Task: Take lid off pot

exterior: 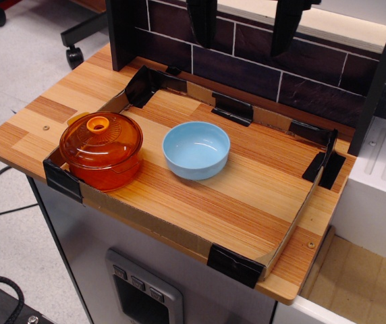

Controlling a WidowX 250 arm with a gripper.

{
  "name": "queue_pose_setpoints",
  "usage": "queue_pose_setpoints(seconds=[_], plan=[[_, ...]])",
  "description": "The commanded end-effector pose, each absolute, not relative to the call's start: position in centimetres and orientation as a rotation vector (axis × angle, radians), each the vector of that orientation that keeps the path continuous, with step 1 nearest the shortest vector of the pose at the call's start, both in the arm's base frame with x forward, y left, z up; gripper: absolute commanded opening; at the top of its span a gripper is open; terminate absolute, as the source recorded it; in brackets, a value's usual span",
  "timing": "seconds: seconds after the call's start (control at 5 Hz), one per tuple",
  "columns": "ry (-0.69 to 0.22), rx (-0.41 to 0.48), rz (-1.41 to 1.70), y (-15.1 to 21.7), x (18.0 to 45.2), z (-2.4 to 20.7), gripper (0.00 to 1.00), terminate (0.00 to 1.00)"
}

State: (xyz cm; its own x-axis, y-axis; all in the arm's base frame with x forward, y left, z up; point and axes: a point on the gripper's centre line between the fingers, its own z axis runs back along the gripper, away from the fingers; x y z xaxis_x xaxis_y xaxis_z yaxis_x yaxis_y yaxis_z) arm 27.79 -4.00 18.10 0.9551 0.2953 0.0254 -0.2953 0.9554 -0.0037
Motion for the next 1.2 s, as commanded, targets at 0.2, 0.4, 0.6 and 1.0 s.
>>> queue_pose_setpoints(seconds=[0.2, 0.4, 0.6, 1.0], plan=[[-0.008, -0.037, 0.289, -1.6, 27.3, 18.2, 1.0, 0.0], [-0.022, -0.048, 0.288, 0.8, 26.7, 18.2, 1.0, 0.0], [0.014, -0.048, 0.241, 3.9, 26.2, 16.8, 1.0, 0.0], [-0.021, -0.036, 0.217, 7.4, 25.8, 14.7, 1.0, 0.0]])
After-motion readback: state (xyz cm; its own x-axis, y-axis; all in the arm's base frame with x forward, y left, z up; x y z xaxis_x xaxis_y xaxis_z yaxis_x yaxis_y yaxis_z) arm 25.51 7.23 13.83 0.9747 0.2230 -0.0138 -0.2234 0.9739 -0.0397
